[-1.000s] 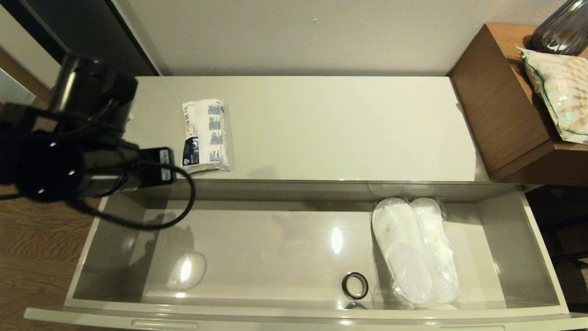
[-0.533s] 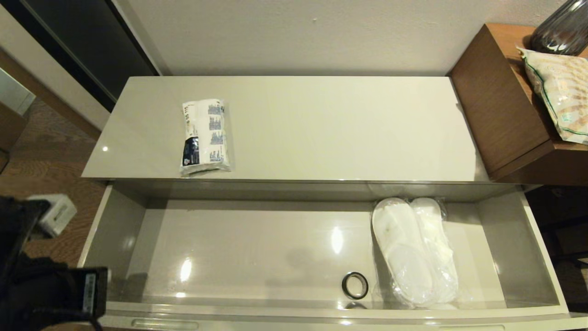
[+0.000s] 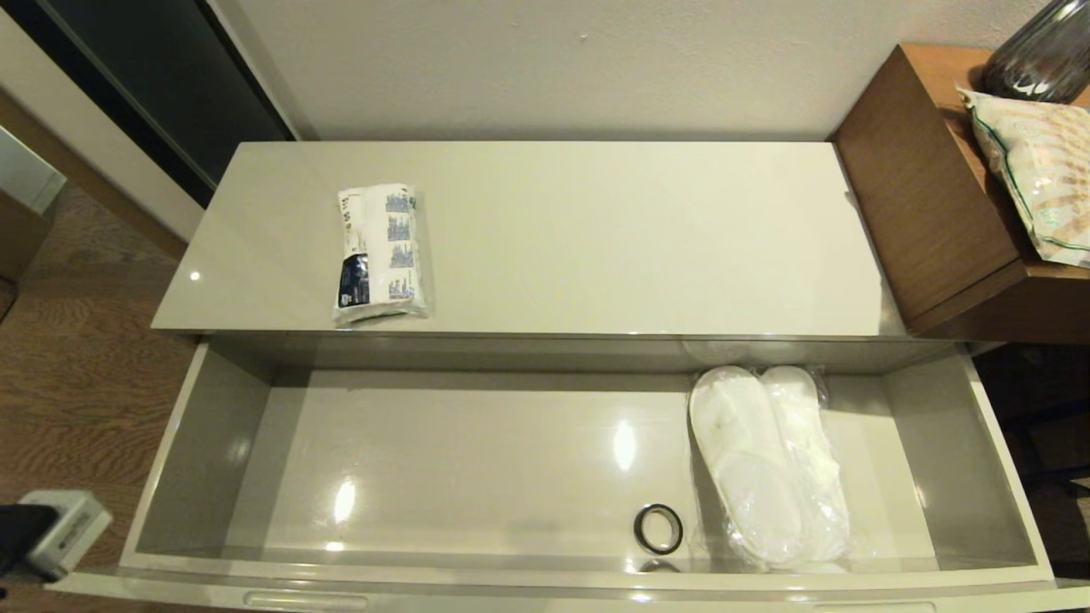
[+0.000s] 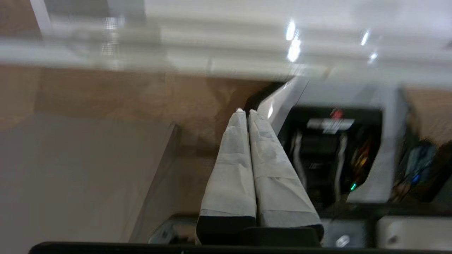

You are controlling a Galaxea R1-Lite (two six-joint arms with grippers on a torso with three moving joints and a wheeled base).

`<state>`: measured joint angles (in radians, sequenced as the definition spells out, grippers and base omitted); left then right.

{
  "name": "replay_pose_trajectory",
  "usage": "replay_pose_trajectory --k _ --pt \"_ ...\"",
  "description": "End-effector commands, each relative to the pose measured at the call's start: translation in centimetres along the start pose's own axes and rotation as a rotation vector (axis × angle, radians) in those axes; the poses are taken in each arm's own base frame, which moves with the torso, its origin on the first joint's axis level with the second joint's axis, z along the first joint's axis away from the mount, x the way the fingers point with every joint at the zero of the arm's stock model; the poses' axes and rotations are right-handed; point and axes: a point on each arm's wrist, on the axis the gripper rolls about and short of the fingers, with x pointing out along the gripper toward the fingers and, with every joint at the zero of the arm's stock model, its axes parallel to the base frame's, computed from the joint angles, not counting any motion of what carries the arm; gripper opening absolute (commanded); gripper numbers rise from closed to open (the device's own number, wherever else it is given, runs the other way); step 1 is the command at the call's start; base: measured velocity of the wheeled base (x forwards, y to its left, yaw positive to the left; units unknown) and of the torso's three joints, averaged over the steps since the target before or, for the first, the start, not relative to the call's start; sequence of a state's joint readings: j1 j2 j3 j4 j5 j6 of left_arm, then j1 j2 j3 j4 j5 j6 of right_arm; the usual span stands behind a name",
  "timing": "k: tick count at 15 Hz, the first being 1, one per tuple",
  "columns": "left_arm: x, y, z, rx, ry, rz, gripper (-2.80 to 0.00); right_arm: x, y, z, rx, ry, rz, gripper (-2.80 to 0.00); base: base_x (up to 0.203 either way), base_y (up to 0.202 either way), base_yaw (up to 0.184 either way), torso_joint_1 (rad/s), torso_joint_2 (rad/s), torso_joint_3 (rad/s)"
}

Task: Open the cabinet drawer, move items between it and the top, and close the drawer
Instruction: Close the drawer

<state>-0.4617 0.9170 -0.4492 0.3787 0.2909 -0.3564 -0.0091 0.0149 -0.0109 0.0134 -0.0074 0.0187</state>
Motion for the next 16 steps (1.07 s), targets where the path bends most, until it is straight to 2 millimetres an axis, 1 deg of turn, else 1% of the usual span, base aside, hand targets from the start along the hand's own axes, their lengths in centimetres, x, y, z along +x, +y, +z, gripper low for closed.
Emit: replay_pose_trajectory --k 1,3,5,7,10,12,14,15,16 --pt "1.2 0.5 -2.4 0.017 0.079 0.008 -2.8 0.0 0.0 0.0 0.0 0.001 0.0 -2.8 0.0 0.0 0.0 0.0 0.0 0.0" --pt "3.5 -0.2 -3.0 0.014 0.123 -0.025 -2.8 0.0 0.0 0.0 0.0 -0.001 0.0 -2.8 0.0 0.0 0.0 0.0 0.0 0.0" --pt "6.3 -1.0 -3.1 -0.007 0.171 -0.023 -2.8 0.0 0.0 0.0 0.0 0.0 0.0 -2.8 0.0 0.0 0.0 0.0 0.0 0.0" --pt "9.9 -2.0 -3.4 -0.045 0.232 0.0 -2.8 0.0 0.0 0.0 0.0 -0.001 0.0 -2.8 0.0 0.0 0.0 0.0 0.0 0.0" --pt "13.8 -3.0 -4.2 -0.106 0.252 0.017 -2.8 0.0 0.0 0.0 0.001 0.001 0.0 -2.8 0.0 0.0 0.0 0.0 0.0 0.0" --pt "15.7 -3.5 -4.4 -0.152 0.224 0.013 -2.8 0.0 0.0 0.0 0.001 -0.001 0.0 -2.8 0.0 0.0 0.0 0.0 0.0 0.0" --pt "17.0 -3.8 -4.3 -0.181 0.184 0.016 -2.8 0.0 0.0 0.0 0.0 0.001 0.0 -2.8 0.0 0.0 0.0 0.0 0.0 0.0" --pt "18.0 -3.9 -3.6 -0.205 0.127 0.022 -2.8 0.0 0.0 0.0 0.001 -0.001 0.0 -2.8 0.0 0.0 0.0 0.0 0.0 0.0" --pt "19.1 -4.0 -2.2 -0.238 0.03 0.031 -2.8 0.0 0.0 0.0 0.001 -0.001 0.0 -2.8 0.0 0.0 0.0 0.0 0.0 0.0"
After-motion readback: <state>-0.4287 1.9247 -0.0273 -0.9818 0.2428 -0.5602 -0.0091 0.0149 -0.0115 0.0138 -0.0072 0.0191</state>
